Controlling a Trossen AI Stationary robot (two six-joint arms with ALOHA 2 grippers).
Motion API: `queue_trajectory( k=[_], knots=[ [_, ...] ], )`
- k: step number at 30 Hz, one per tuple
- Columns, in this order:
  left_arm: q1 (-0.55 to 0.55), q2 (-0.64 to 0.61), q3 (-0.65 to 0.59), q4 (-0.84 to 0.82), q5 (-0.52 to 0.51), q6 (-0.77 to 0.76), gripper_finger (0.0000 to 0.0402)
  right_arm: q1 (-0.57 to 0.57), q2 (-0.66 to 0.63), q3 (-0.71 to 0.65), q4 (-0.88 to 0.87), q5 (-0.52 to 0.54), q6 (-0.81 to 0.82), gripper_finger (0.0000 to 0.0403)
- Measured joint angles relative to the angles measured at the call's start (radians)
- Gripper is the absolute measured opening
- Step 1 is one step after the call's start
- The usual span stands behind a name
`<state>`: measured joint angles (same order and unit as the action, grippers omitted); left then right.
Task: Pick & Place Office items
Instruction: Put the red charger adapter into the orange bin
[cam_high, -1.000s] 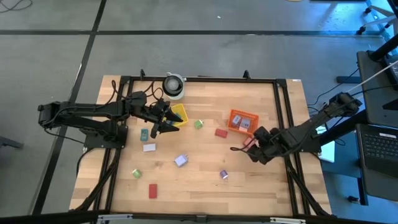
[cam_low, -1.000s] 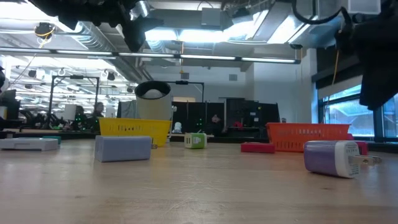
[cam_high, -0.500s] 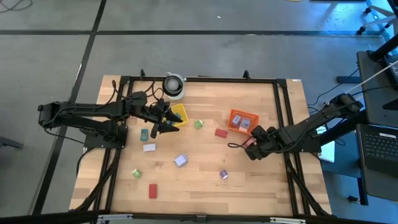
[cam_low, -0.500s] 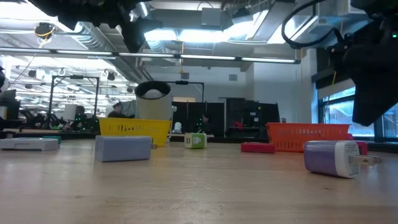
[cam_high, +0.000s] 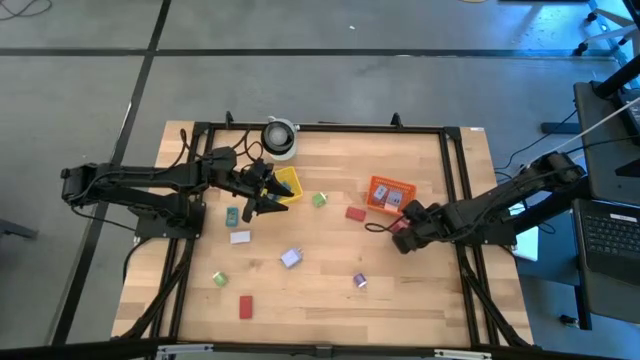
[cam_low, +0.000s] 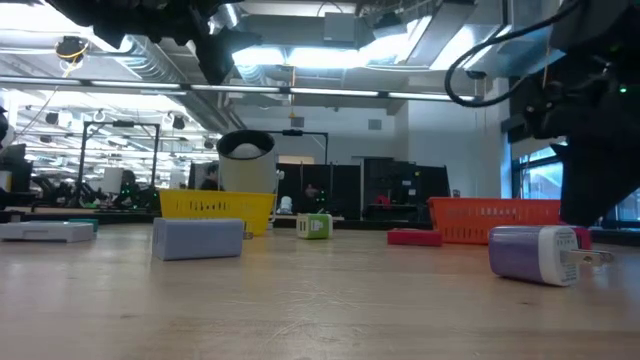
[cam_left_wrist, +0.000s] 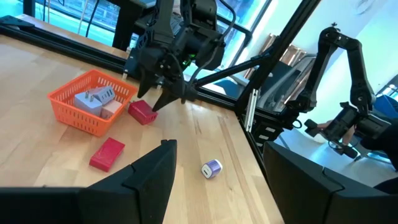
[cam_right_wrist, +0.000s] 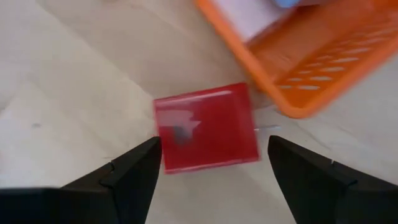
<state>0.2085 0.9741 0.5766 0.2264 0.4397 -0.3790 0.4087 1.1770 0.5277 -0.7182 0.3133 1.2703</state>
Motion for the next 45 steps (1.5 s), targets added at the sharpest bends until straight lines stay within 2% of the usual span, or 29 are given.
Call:
queue_trajectory(
  k=[5,12,17,29,36,45],
  knots=[
    [0.0,0.0,0.0,0.0,0.0,0.0,0.0235,-0.006,0.002,-0.001,0.042,-0.011,-0.026,0.0297],
    [0.0,0.0,0.0,-0.002,0.004,0.018,0.0235,-0.019,0.066,0.004,0.073,-0.021,-0.047,0.0297],
    [0.0,0.0,0.0,-0.019,0.004,0.02,0.0235,-0.021,0.106,0.005,0.155,-0.027,-0.056,0.0297],
    [0.0,0.0,0.0,-0.046,0.004,0.027,0.0235,-0.02,0.113,0.019,0.195,-0.054,-0.051,0.0297],
    [0.0,0.0,0.0,-0.053,0.004,0.026,0.0235,-0.014,0.115,0.027,0.235,-0.112,-0.004,0.0297],
    [0.0,0.0,0.0,-0.057,0.004,0.026,0.0235,-0.018,0.114,0.029,0.295,-0.112,-0.021,0.0289]
  ],
)
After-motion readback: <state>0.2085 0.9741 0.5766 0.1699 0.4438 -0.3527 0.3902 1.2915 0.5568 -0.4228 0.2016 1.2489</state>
